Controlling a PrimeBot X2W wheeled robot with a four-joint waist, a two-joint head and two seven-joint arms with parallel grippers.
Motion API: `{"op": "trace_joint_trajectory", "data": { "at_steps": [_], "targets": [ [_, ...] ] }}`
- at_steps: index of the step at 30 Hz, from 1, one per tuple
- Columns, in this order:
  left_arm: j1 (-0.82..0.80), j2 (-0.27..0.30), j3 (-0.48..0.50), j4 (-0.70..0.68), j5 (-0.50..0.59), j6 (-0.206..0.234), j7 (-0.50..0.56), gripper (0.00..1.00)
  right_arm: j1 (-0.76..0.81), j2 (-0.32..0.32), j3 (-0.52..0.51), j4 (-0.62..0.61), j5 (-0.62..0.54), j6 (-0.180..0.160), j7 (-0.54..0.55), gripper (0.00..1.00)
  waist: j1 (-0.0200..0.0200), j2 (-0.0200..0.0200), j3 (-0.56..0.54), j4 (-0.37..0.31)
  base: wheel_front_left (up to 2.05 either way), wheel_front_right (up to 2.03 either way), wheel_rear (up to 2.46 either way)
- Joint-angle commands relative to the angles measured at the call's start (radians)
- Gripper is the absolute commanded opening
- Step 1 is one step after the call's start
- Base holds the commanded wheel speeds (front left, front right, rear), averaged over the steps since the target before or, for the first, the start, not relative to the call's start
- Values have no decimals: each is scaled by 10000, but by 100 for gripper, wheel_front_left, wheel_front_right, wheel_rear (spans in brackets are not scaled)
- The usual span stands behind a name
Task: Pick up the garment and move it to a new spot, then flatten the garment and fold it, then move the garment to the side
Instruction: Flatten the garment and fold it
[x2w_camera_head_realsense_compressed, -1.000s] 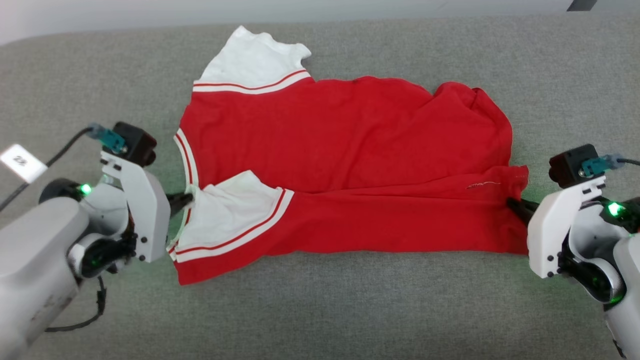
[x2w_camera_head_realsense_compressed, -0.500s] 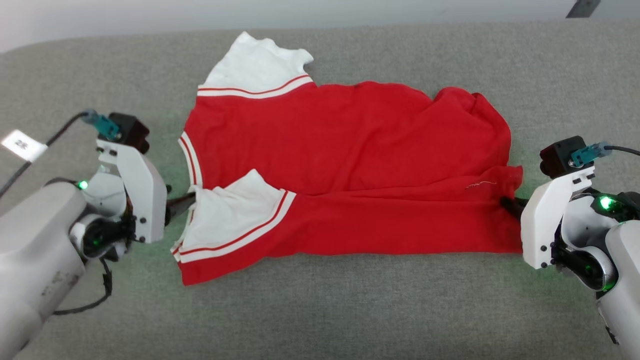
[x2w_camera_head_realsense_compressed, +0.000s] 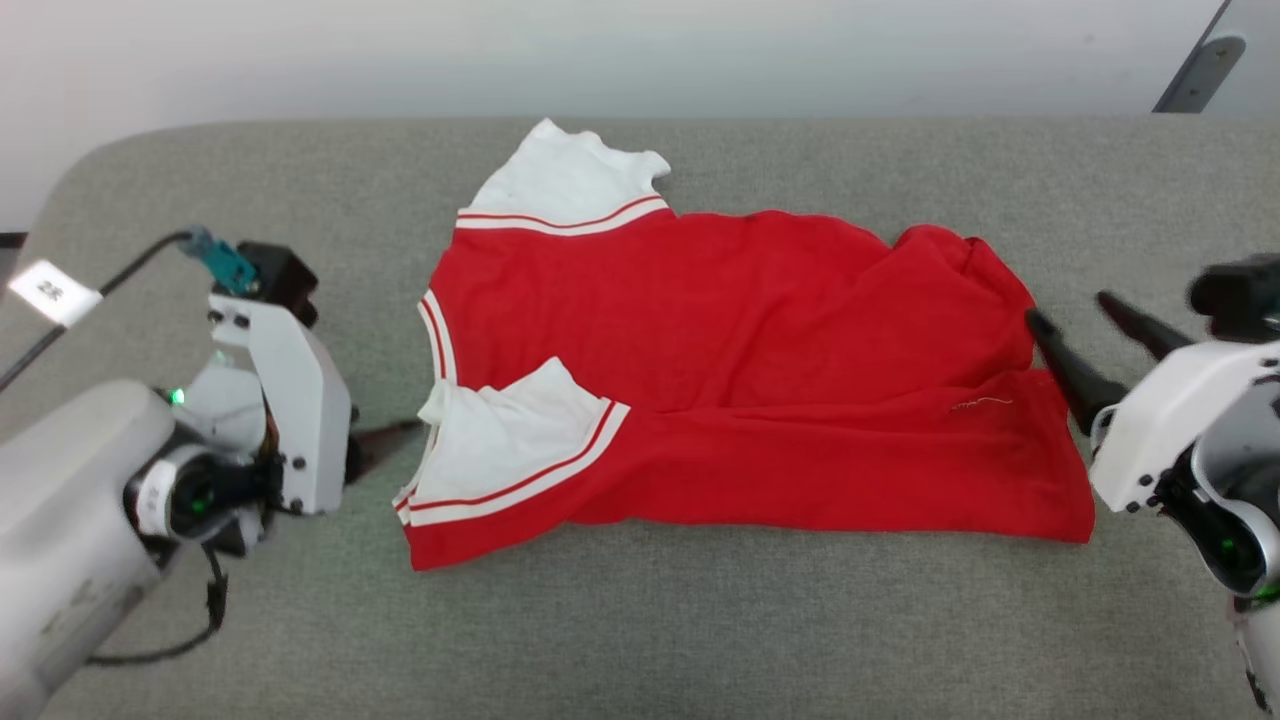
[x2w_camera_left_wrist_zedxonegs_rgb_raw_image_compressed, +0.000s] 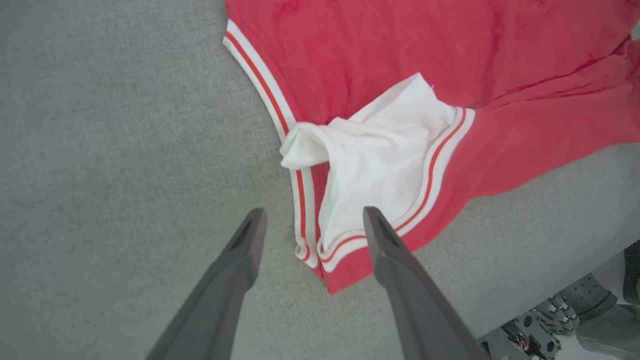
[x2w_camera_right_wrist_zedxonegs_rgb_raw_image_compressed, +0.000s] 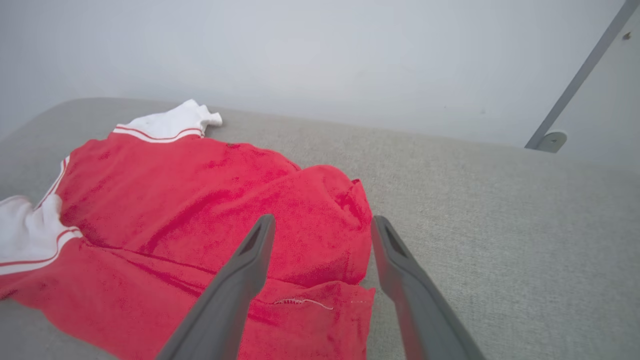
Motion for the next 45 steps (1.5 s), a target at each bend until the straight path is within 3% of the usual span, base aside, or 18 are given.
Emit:
{"op": "trace_joint_trajectory", "data": {
  "at_steps": [1, 8, 15, 20, 28, 29, 30, 31, 38, 45],
  "targets": [
    [196, 195, 20, -426, -185, 326, 189, 100, 276, 148, -270, -275, -260, -18, -272, 100, 1, -1, -105, 35, 0, 0, 0],
    [708, 1049, -15, -2843, -675, 1749, 757, 100, 1063, 916, -1636, -1789, -1295, -18, -1333, 100, 1, -1, -76, -91, 0, 0, 0],
    [1386, 1386, -104, -3718, -914, 2421, 486, 100, 1673, 1775, -2679, -3027, -2064, -18, -1900, 100, 1, -1, 156, -406, 0, 0, 0],
    [1848, 1295, -63, -3265, -1076, 2297, 32, 100, 2011, 2224, -3016, -3538, -2218, -18, -1817, 100, 1, -1, 409, -675, 0, 0, 0],
    [2271, 798, 100, -1516, -1371, 1449, -620, 100, 2433, 2494, -3400, -3985, -2274, -18, -1472, 100, 1, -1, 665, -895, 0, 0, 0],
    [2315, 691, 114, -1340, -1453, 1289, -621, 79, 2494, 2519, -3451, -3999, -2251, -18, -1375, 100, 1, -1, 663, -904, 0, 0, 0],
    [2343, 606, 99, -1181, -1459, 1143, -641, 25, 2541, 2522, -3456, -3997, -2208, -18, -1249, 100, 1, -1, 657, -911, 0, 0, 0],
    [2358, 523, 91, -1025, -1465, 1018, -676, 0, 2600, 2506, -3456, -4014, -2184, -18, -1133, 100, 1, -1, 649, -916, 0, 0, 0],
    [2202, 87, 145, -255, -1451, 488, -800, 0, 3006, 2404, -3286, -3573, -1768, -18, 839, 100, 1, -1, 550, -843, 0, 0, 0],
    [1892, -262, 180, 140, -1313, 231, -827, 0, 2555, 1949, -2836, -2498, -1381, -18, 2738, 100, 1, -1, 565, -626, 0, 0, 0]
  ]
}}
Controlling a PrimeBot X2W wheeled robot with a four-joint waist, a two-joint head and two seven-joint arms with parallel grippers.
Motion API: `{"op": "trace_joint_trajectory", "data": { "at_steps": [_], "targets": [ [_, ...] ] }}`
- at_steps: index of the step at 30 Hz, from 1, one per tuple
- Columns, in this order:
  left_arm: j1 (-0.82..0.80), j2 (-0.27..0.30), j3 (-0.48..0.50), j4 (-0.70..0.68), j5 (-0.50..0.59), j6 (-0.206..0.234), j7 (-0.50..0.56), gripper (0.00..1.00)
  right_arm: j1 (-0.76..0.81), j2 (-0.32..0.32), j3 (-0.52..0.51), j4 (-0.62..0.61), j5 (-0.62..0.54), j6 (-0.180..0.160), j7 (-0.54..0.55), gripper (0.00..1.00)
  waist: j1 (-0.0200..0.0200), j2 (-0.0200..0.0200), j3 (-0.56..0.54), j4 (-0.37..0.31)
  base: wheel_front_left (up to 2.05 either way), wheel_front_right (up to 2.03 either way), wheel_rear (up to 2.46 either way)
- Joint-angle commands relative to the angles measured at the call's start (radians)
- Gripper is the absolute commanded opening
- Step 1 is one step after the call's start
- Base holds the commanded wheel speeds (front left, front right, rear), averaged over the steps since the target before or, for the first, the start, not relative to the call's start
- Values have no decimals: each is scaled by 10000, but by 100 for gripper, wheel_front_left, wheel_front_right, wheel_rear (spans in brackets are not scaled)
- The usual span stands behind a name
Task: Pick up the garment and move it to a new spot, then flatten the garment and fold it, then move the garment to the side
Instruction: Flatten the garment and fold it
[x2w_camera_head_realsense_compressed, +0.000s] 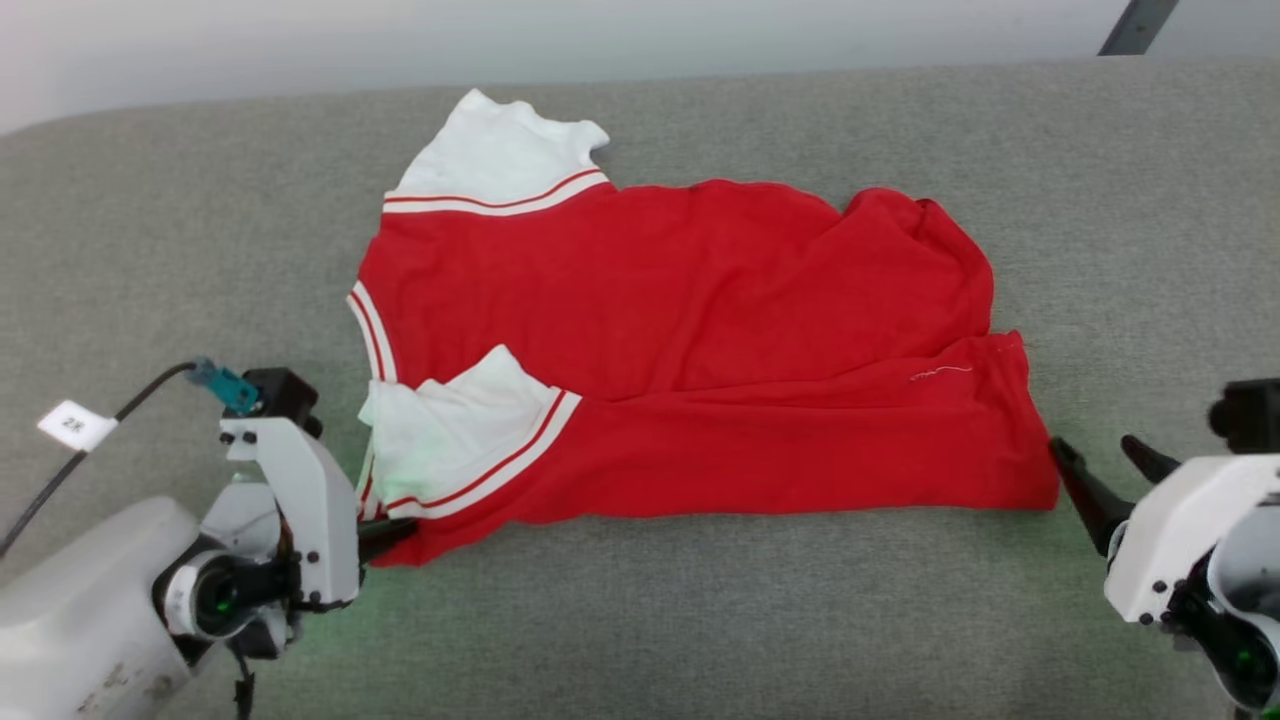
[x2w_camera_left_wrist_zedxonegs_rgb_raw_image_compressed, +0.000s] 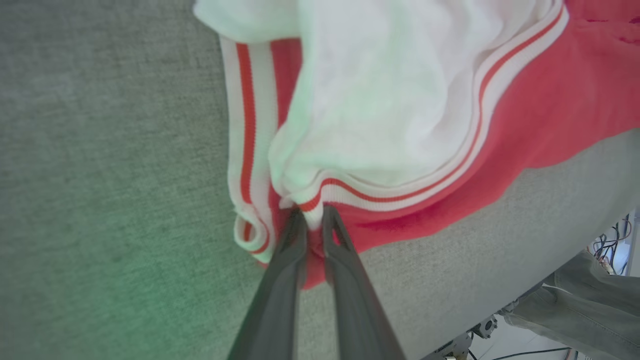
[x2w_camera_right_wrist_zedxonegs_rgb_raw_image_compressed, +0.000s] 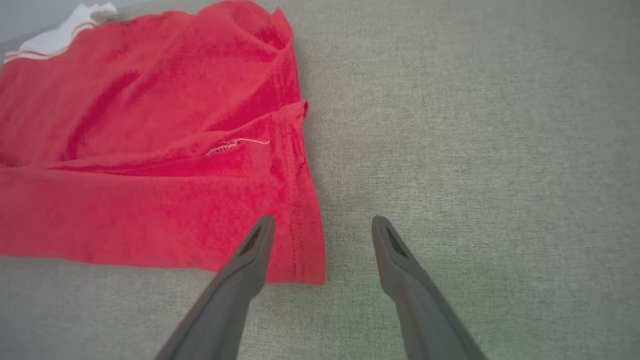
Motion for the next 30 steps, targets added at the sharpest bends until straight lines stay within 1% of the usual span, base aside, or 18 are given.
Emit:
{"op": "trace_joint_trajectory", "data": {
  "at_steps": [1, 2, 8, 9, 10, 11, 12, 17, 23, 27, 30],
  "targets": [
    [-131, -192, 8, 97, 65, -83, -35, 0, -286, -199, 164, 297, 116, -16, 302, 100, 0, 0, 23, 112, 0, 0, 0],
    [-131, -192, 8, 97, 65, -83, -35, 0, -286, -199, 164, 297, 116, -16, 302, 100, 0, 0, 23, 112, 0, 0, 0],
    [-344, -384, 0, 380, 179, -248, 26, 0, -979, -517, 631, 1617, 278, -16, 1286, 100, 0, 0, 72, 304, 0, 0, 0],
    [-373, -431, 6, 413, 213, -294, 12, 0, -1058, -519, 752, 1802, 343, -16, 1440, 89, 0, 0, 86, 335, 0, 0, 0],
    [-383, -464, 6, 458, 233, -324, 2, 0, -1129, -512, 872, 1978, 399, -16, 1612, 47, 0, 0, 93, 356, 0, 0, 0],
    [-390, -486, 1, 503, 240, -324, 1, 0, -1218, -571, 1059, 2103, 446, -16, 1742, 20, 0, 0, 100, 372, 0, 0, 0],
    [-404, -506, 4, 549, 234, -358, 10, 0, -1323, -690, 1178, 2232, 427, -16, 1831, 0, 0, 0, 107, 388, 0, 0, 0],
    [-418, -520, 65, 747, 183, -450, -44, 0, -1676, -1005, 1439, 2724, 485, -16, 1843, 0, 0, 0, 72, 471, 0, 0, 0],
    [-396, -266, 179, 629, -6, -382, 111, 0, -1754, -1486, 1481, 2708, 736, -17, 1987, 0, 0, 0, -95, 525, 0, 0, 0],
    [-322, 126, 170, 193, -44, -145, 311, 0, -1477, -1844, 1476, 2355, 889, -18, 2316, 0, 0, 0, -197, 549, 0, 0, 0],
    [-210, 482, 150, -326, -113, 172, 497, 0, -1291, -2083, 1512, 1976, 1113, -18, 2631, 0, 0, 0, -260, 556, 0, 0, 0]
  ]
}}
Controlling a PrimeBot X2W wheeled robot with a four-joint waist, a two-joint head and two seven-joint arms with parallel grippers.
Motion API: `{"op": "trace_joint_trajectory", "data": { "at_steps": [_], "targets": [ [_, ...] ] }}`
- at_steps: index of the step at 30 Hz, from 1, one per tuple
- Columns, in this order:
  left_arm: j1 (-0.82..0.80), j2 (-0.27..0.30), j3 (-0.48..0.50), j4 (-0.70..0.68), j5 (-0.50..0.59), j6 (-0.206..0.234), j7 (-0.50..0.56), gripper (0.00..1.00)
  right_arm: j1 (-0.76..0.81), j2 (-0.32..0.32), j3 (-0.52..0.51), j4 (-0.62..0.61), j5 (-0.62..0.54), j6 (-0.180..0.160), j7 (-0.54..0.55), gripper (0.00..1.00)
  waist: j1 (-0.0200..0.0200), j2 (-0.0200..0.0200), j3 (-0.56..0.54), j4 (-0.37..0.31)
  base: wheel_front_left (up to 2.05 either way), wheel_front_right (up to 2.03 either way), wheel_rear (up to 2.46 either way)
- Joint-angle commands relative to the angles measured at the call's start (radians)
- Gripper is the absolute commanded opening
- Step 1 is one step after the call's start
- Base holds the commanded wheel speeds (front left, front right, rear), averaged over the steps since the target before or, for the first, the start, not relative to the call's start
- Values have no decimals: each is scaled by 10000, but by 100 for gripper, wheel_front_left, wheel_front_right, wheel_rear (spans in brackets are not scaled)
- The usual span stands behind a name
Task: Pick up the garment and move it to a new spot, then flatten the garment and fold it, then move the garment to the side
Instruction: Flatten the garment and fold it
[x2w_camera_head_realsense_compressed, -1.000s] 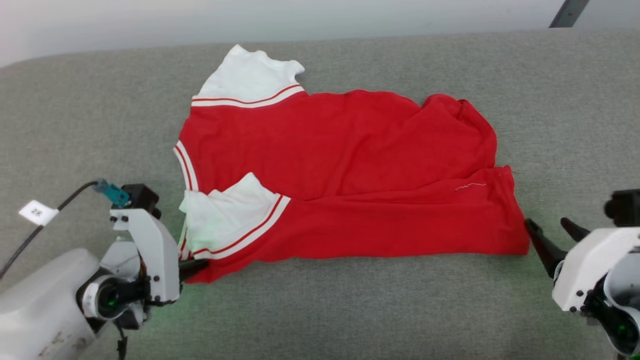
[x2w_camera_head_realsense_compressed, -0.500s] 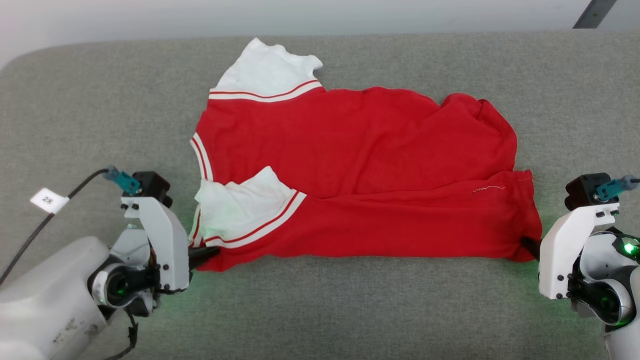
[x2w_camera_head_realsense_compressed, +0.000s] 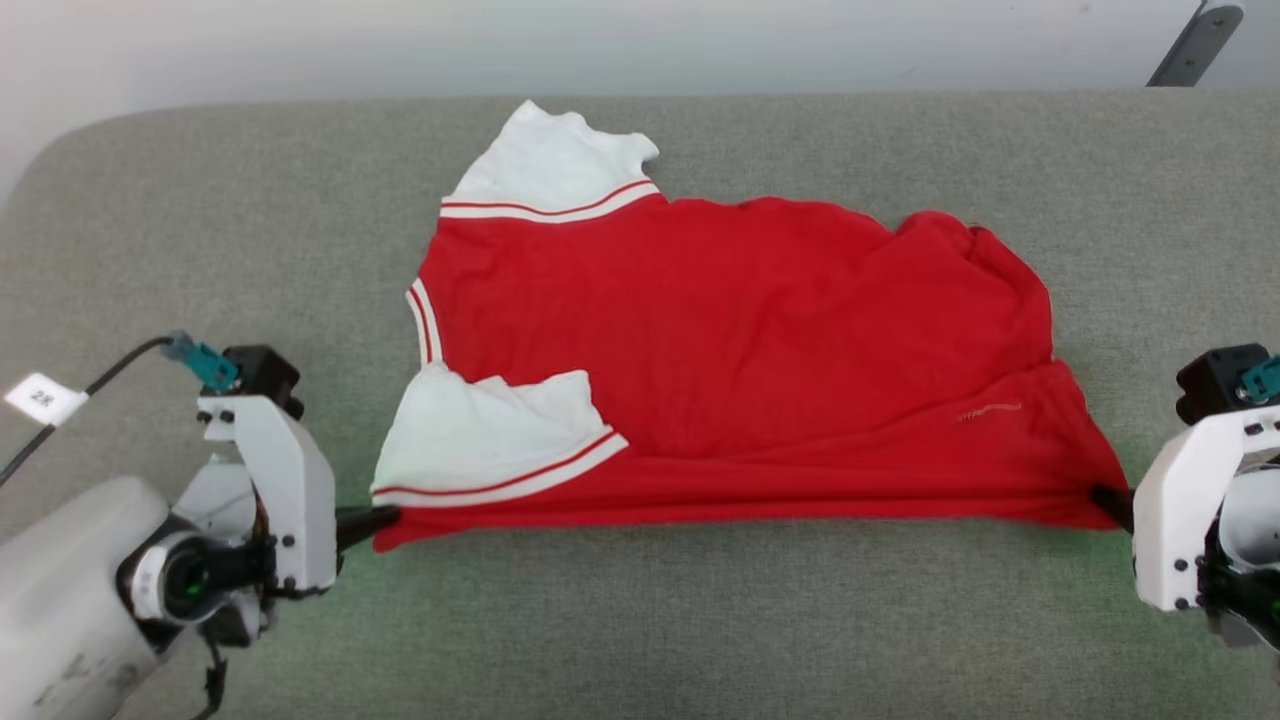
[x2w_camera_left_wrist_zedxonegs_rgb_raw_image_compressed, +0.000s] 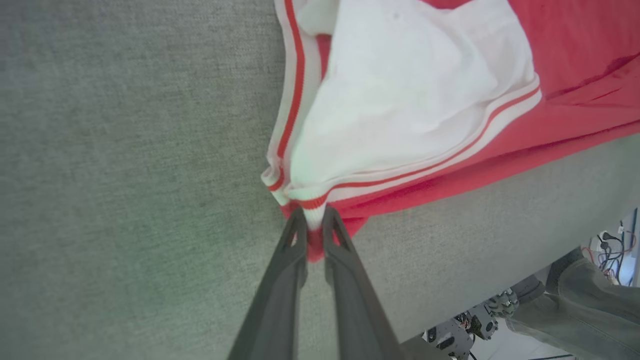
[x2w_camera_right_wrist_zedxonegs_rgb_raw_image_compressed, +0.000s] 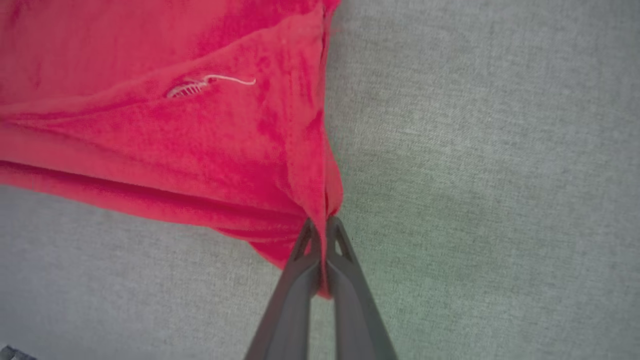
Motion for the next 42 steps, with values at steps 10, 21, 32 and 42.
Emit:
{"op": "trace_joint_trajectory", "data": {
  "at_steps": [10, 21, 32, 42],
  "targets": [
    [1042, 1261, -230, -2528, -413, 1415, 296, 0, 1487, -371, -404, -1515, 510, -19, 1305, 0, 0, -1, -20, -45, 0, 0, 0],
    [2001, 1158, -569, -3235, -433, 1860, -184, 53, 2314, 232, -721, -1935, 327, -19, 1325, 11, 0, -1, 296, -178, 0, 0, 0],
    [736, 1575, -190, -3557, -150, 2061, 564, 100, 1870, 639, -985, -2113, 233, -20, 1042, 100, 0, -1, 282, -350, 0, 0, 0],
    [-1482, 1589, 713, -2976, 789, 1642, 703, 100, 1113, 1213, -1253, -3521, -360, -18, -1209, 100, 0, -1, 703, -851, 0, 0, 0]
  ]
}}
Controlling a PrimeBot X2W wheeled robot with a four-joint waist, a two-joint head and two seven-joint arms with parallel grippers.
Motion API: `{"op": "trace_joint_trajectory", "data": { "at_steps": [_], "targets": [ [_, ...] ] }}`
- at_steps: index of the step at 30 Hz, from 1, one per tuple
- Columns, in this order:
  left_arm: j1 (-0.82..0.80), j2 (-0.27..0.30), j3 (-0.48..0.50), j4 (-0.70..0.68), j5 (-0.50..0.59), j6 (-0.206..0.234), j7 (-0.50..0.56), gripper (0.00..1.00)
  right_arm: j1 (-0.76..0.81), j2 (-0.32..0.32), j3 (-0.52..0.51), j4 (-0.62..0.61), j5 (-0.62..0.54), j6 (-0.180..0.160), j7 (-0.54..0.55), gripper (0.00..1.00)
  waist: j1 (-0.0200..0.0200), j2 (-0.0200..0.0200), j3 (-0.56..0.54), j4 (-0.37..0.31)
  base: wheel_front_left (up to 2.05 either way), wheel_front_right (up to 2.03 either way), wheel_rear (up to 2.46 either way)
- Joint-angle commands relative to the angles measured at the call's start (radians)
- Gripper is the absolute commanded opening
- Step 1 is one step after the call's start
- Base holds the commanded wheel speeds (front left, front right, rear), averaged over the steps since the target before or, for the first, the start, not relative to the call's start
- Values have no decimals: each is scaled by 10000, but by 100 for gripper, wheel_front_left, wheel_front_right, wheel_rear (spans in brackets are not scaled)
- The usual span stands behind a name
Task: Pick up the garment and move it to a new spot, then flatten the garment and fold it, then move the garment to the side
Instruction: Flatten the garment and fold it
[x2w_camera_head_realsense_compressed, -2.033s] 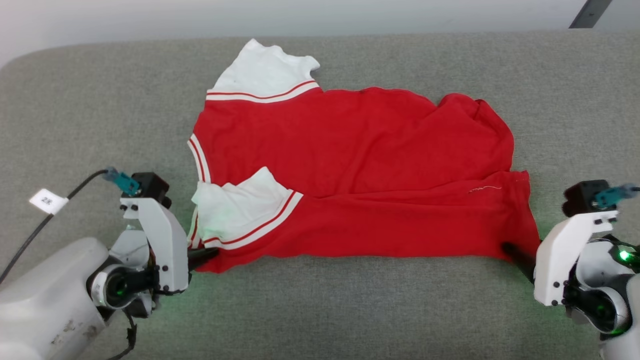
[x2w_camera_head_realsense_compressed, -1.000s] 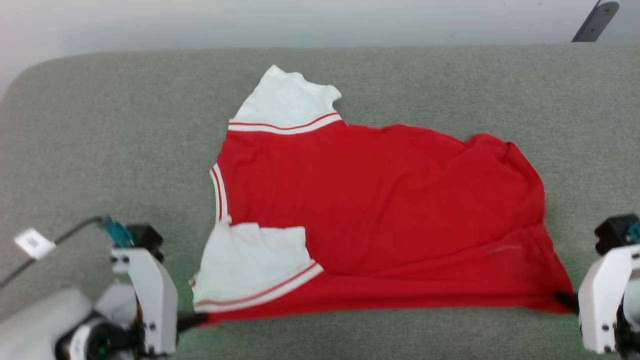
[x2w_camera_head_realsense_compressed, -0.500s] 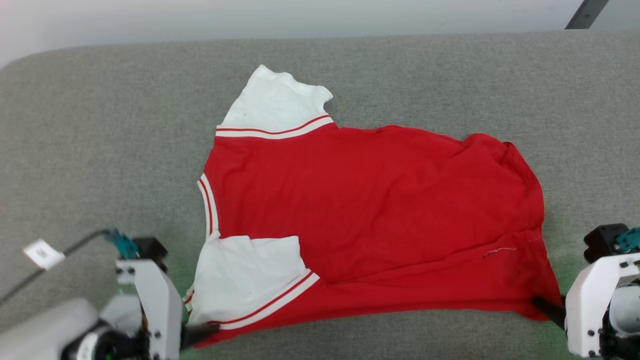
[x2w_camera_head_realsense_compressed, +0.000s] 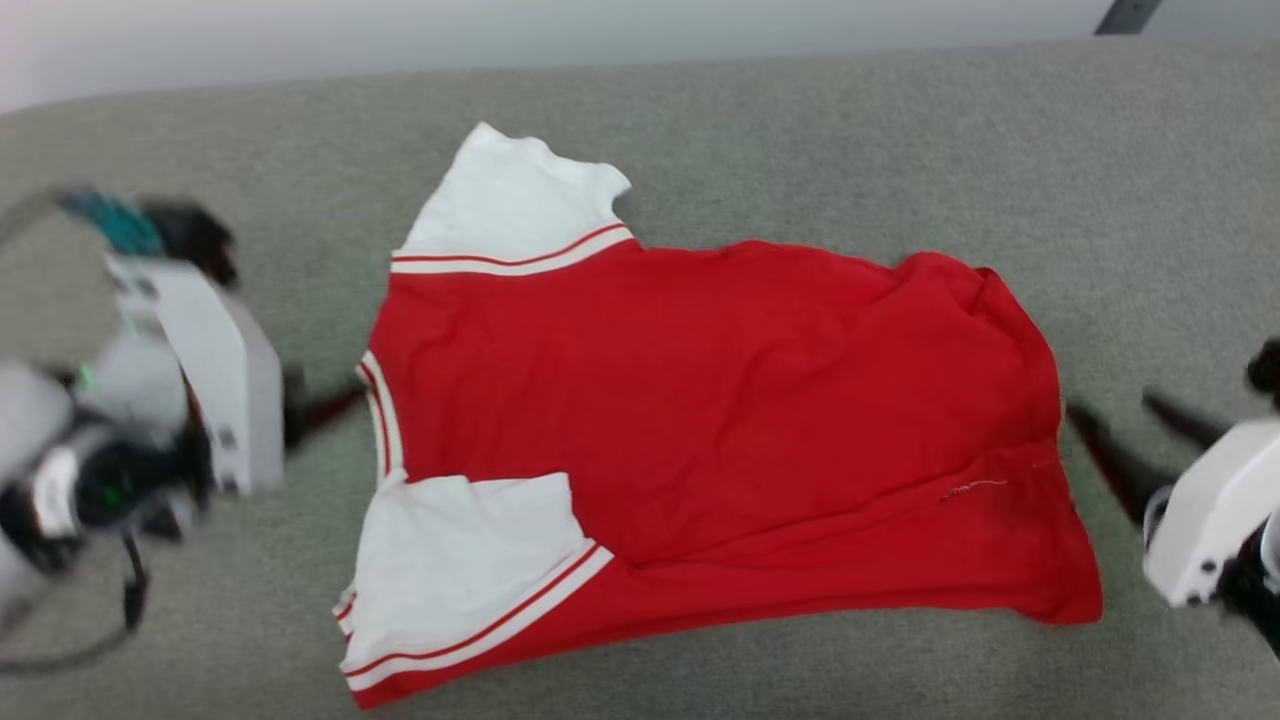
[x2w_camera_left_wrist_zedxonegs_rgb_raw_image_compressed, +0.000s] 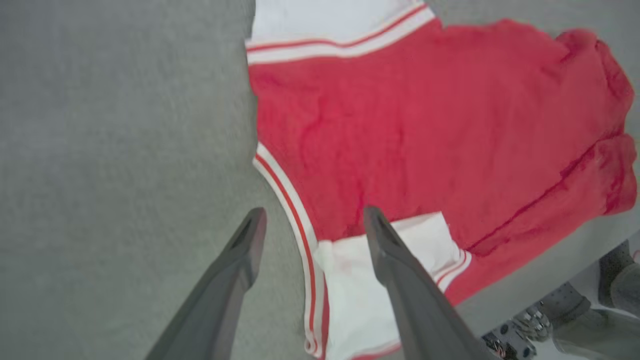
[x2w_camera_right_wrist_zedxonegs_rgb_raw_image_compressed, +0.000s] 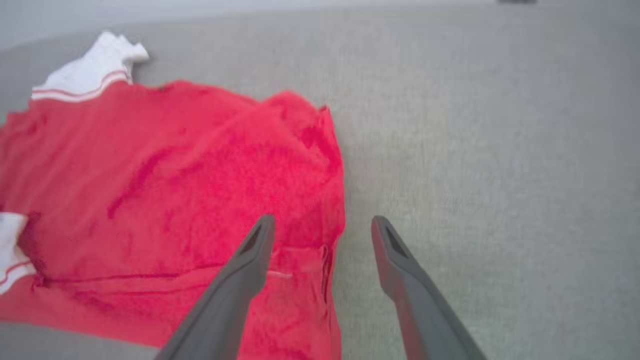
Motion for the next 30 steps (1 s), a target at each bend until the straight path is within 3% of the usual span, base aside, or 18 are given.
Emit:
{"op": "trace_joint_trajectory", "data": {
  "at_steps": [1, 4, 11, 16, 20, 30],
  "targets": [
    [-409, -174, 100, 355, 358, -331, -154, 100, -314, 145, 77, -201, -282, -16, -796, 100, 0, 0, 321, -288, 0, 0, 0],
    [-856, -393, 271, 911, 606, -674, -407, 100, -639, 162, 239, -328, -515, -16, -1834, 100, 0, 0, 537, -449, 0, 0, 0],
    [-2258, -1146, 609, 3015, 1889, -2038, -1662, 100, -1547, 324, 1012, -79, -1344, -16, -5275, 100, 0, 0, 1403, -1095, 0, 0, 0],
    [-3205, -1677, 737, 4410, 2430, -2642, -2126, 100, -1918, 537, 1206, 275, -1783, -16, -6836, 100, 0, 0, 2018, -1436, 0, 0, 0],
    [-3891, -2014, 771, 5372, 2655, -3042, -2167, 100, -2014, 817, 1285, 607, -1881, -16, -7394, 100, 0, 0, 2494, -1663, 0, 0, 0],
    [-5014, -2609, 356, 7084, 2813, -3546, -1177, 100, -2253, 1086, 1599, 1242, -1869, -16, -7834, 100, 0, 0, 3137, -2028, 0, 0, 0]
  ]
}}
